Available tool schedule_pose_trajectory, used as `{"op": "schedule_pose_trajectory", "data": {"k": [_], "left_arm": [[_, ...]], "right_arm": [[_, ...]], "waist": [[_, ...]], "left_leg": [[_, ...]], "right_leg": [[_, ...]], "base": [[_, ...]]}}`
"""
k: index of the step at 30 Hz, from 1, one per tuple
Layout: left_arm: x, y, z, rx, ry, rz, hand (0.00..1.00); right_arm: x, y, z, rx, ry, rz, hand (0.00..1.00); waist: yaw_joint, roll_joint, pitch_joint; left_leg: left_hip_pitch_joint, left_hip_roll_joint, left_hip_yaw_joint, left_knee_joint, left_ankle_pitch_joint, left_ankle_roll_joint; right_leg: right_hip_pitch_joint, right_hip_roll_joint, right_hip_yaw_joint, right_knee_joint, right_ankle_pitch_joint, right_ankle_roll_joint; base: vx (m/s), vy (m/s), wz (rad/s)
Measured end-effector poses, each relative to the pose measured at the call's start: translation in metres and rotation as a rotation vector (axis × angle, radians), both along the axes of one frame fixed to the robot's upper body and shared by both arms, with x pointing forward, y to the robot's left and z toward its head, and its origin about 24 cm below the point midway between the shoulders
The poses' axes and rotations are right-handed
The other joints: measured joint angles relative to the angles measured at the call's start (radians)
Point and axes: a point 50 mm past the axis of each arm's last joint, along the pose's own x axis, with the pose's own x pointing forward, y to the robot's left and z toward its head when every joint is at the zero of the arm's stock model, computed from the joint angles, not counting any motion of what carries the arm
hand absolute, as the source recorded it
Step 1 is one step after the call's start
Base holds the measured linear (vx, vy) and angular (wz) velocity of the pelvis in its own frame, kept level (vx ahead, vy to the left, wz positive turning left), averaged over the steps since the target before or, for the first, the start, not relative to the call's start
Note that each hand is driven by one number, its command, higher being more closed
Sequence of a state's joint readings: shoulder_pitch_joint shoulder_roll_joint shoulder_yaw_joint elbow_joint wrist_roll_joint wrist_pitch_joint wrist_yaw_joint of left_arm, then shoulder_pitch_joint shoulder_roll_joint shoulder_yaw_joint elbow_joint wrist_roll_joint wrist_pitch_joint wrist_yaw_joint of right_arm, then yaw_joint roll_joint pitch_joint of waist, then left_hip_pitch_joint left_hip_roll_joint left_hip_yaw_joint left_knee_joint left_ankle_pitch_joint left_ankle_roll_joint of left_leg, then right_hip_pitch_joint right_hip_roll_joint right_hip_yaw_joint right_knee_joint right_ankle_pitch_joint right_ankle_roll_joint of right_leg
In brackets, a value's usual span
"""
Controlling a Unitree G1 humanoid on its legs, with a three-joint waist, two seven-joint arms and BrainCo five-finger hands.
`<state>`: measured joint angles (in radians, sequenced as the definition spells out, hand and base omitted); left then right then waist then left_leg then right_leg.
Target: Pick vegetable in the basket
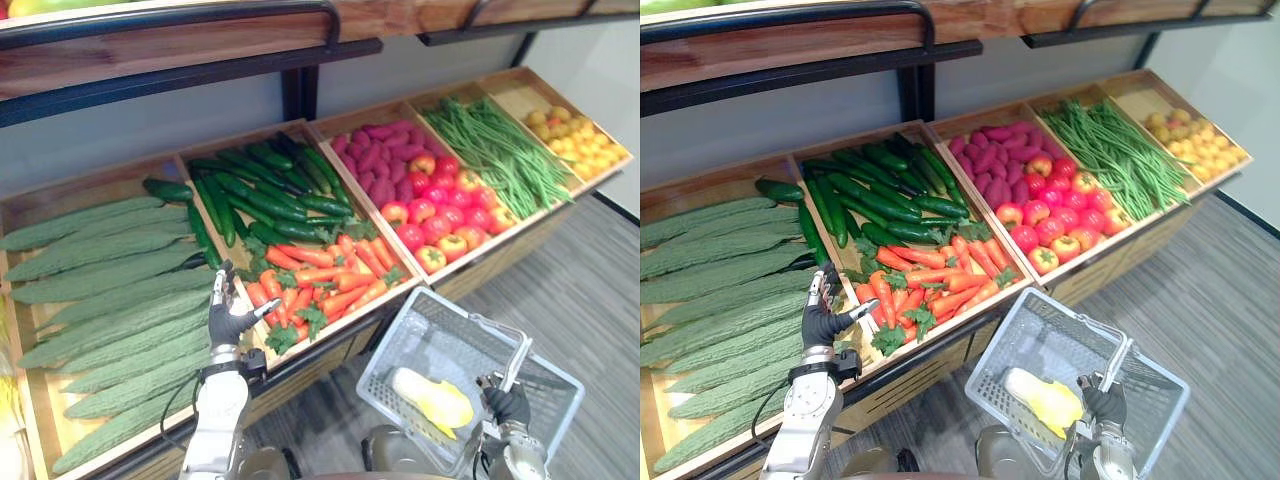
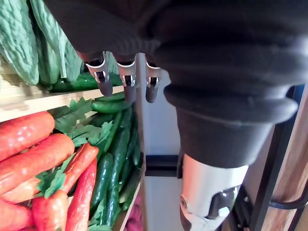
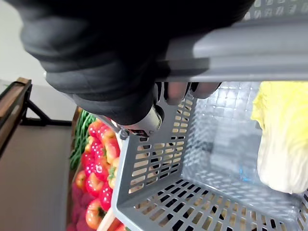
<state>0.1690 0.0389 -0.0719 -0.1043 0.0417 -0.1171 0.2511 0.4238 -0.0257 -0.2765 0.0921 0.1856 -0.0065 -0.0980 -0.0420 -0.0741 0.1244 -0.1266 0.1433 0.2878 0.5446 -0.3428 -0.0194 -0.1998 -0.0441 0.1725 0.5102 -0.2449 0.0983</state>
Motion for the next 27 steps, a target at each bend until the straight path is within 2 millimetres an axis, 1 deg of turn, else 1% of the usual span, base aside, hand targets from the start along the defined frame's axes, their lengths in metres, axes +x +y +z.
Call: {"op": "schedule_pose_trajectory", "data": {"k": [1, 2, 3, 6, 9, 11, 13, 16, 17, 20, 21, 22, 23, 26, 27], "left_arm": [[0.000, -0.003, 0.001, -0.004, -0.003, -0.016, 0.00], [0.001, -0.006, 0.001, -0.010, -0.005, -0.030, 0.00], [0.002, -0.010, 0.001, -0.012, -0.007, -0.059, 0.00], [0.009, -0.020, 0.010, 0.010, -0.044, -0.101, 0.00], [0.019, -0.022, 0.012, 0.071, -0.053, -0.122, 0.00], [0.026, -0.019, 0.013, 0.170, -0.056, -0.133, 0.00], [0.031, -0.014, 0.008, 0.278, -0.035, -0.149, 0.00], [0.037, -0.009, -0.002, 0.387, 0.015, -0.163, 0.00], [0.039, -0.008, -0.007, 0.426, 0.042, -0.170, 0.00], [0.048, -0.014, -0.014, 0.541, 0.072, -0.217, 0.00], [0.053, -0.014, -0.016, 0.604, 0.081, -0.235, 0.00], [0.056, -0.014, -0.017, 0.627, 0.087, -0.241, 0.00], [0.062, -0.015, -0.018, 0.676, 0.099, -0.255, 0.00], [0.076, -0.022, -0.020, 0.801, 0.113, -0.298, 0.00], [0.081, -0.025, -0.021, 0.850, 0.116, -0.318, 0.00]], "right_arm": [[0.000, -0.001, 0.000, -0.002, 0.000, 0.005, 1.00], [-0.001, -0.003, 0.001, -0.007, 0.002, 0.008, 1.00], [0.000, -0.004, 0.001, -0.012, 0.008, 0.023, 1.00], [-0.001, -0.004, 0.000, -0.009, 0.018, 0.056, 1.00], [-0.003, -0.003, -0.001, -0.007, 0.027, 0.073, 1.00], [-0.003, -0.003, -0.001, -0.007, 0.027, 0.072, 1.00], [-0.003, -0.004, 0.000, -0.010, 0.025, 0.071, 1.00], [-0.003, -0.004, 0.000, -0.013, 0.024, 0.073, 1.00], [-0.001, -0.004, 0.001, -0.014, 0.019, 0.079, 1.00], [0.003, -0.006, 0.003, -0.019, 0.008, 0.102, 1.00], [0.005, -0.006, 0.004, -0.025, 0.006, 0.116, 1.00], [0.007, -0.006, 0.005, -0.029, 0.004, 0.126, 1.00], [0.012, -0.005, 0.007, -0.033, -0.012, 0.142, 1.00], [0.019, -0.001, 0.009, -0.032, -0.037, 0.170, 1.00], [0.024, 0.001, 0.011, -0.029, -0.056, 0.175, 1.00]], "waist": [[0.001, 0.009, -0.006], [0.001, 0.020, -0.012], [0.000, 0.025, -0.015], [0.001, 0.032, -0.017], [-0.001, 0.038, -0.027], [-0.002, 0.039, -0.033], [-0.008, 0.039, -0.036], [-0.017, 0.039, -0.046], [-0.027, 0.039, -0.047], [-0.038, 0.041, -0.048], [-0.047, 0.041, -0.047], [-0.053, 0.041, -0.047], [-0.056, 0.041, -0.047], [-0.061, 0.043, -0.044], [-0.061, 0.043, -0.031]], "left_leg": [[0.003, 0.007, -0.005, -0.009, 0.003, -0.006], [0.012, 0.015, -0.007, -0.028, 0.014, -0.022], [0.027, 0.019, -0.005, -0.056, 0.025, -0.041], [0.062, 0.029, 0.010, -0.103, 0.040, -0.055], [0.070, 0.027, 0.013, -0.129, 0.050, -0.054], [0.070, 0.022, 0.013, -0.149, 0.061, -0.050], [0.069, 0.014, 0.015, -0.179, 0.082, -0.050], [0.067, 0.004, 0.021, -0.225, 0.112, -0.049], [0.071, -0.004, 0.021, -0.254, 0.129, -0.050], [0.079, -0.013, 0.028, -0.296, 0.158, -0.052], [0.080, -0.018, 0.033, -0.310, 0.171, -0.051], [0.080, -0.019, 0.035, -0.320, 0.176, -0.052], [0.078, -0.021, 0.041, -0.336, 0.187, -0.052], [0.054, -0.022, 0.050, -0.340, 0.199, -0.049], [0.049, -0.022, 0.059, -0.344, 0.203, -0.048]], "right_leg": [[0.003, 0.005, -0.009, -0.007, 0.002, -0.004], [0.007, 0.012, -0.020, -0.016, 0.005, -0.010], [0.016, 0.016, -0.025, -0.029, 0.011, -0.019], [0.050, 0.028, -0.027, -0.079, 0.023, -0.035], [0.069, 0.028, -0.028, -0.108, 0.036, -0.036], [0.070, 0.025, -0.027, -0.128, 0.046, -0.033], [0.066, 0.023, -0.024, -0.151, 0.063, -0.035], [0.053, 0.021, -0.019, -0.180, 0.082, -0.038], [0.052, 0.018, -0.020, -0.194, 0.089, -0.039], [0.036, 0.014, -0.017, -0.205, 0.102, -0.042], [0.029, 0.013, -0.013, -0.211, 0.109, -0.043], [0.025, 0.013, -0.011, -0.215, 0.114, -0.043], [0.016, 0.013, -0.007, -0.220, 0.122, -0.044], [-0.015, 0.014, 0.002, -0.224, 0.138, -0.044], [-0.021, 0.015, 0.009, -0.228, 0.147, -0.043]], "base": [[0.22, -0.166, 0.19], [0.19, -0.156, 0.09], [0.17, -0.140, 0.05], [0.07, -0.065, -0.07], [0.00, -0.003, -0.02], [-0.03, 0.023, 0.03], [-0.03, 0.011, -0.01], [-0.01, -0.001, -0.04], [0.00, -0.011, 0.04], [0.02, -0.017, -0.03], [0.02, -0.013, -0.11], [-0.02, -0.010, -0.11], [-0.04, -0.010, -0.12], [-0.06, -0.012, -0.11], [-0.07, -0.005, -0.13]]}}
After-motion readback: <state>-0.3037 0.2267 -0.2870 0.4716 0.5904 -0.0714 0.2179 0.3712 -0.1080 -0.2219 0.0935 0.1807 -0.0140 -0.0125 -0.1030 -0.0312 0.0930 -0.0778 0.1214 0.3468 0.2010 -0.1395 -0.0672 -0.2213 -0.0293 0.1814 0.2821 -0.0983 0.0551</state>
